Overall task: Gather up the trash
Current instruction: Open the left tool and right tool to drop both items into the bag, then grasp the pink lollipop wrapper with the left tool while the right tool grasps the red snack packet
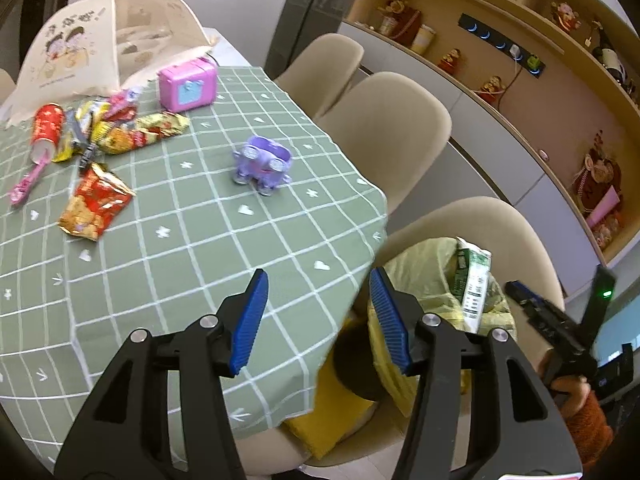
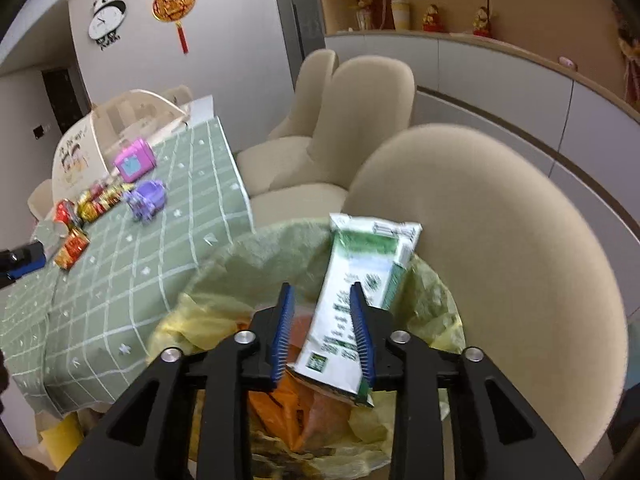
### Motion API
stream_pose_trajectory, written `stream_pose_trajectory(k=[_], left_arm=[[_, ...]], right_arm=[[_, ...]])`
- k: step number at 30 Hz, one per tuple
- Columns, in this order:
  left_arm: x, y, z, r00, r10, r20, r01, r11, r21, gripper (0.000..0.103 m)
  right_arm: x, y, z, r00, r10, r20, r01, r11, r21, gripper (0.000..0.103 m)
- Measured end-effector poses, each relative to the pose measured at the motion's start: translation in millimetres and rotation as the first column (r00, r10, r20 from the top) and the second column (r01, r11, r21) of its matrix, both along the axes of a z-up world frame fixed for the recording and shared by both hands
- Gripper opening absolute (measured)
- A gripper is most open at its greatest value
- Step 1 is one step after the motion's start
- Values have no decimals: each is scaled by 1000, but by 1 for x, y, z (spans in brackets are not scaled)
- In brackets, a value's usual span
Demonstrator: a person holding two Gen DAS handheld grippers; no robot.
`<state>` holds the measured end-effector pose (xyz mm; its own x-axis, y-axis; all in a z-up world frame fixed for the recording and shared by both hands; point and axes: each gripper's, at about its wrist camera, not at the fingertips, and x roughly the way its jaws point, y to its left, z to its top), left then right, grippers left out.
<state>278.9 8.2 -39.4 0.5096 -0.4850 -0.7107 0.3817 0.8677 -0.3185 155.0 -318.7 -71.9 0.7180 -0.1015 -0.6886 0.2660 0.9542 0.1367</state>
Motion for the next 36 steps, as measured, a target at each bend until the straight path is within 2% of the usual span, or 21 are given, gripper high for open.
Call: stream_pose_trajectory(k=[8, 14, 18, 22, 25, 31, 36], left_arm=[[7, 51, -7, 989, 142, 30, -143, 989, 46, 51], [13, 111, -12, 953, 301, 29, -302, 952, 48, 51], [20, 151, -18, 929, 369, 21, -369, 928, 50, 51], [29, 180, -23, 920, 391, 15, -391, 919, 52, 51], [39, 198, -27, 920, 391, 12, -391, 918, 60, 51], [72, 232, -30, 923, 384, 37, -386, 919, 79, 51], [108, 267, -40, 912, 407, 46, -409, 907, 98, 51]], right_arm=[[28, 58, 39, 986, 141, 89, -139, 990, -18, 31], [58, 107, 56, 961, 247, 123, -243, 969, -48, 31], [79, 137, 59, 939, 305, 160, -300, 952, -51, 31], [99, 175, 52, 918, 367, 148, -353, 929, -110, 31], [114, 197, 47, 907, 403, 125, -390, 913, -115, 31], [142, 230, 46, 891, 435, 130, -437, 899, -14, 31], [163, 256, 39, 883, 456, 110, -463, 885, 47, 31]])
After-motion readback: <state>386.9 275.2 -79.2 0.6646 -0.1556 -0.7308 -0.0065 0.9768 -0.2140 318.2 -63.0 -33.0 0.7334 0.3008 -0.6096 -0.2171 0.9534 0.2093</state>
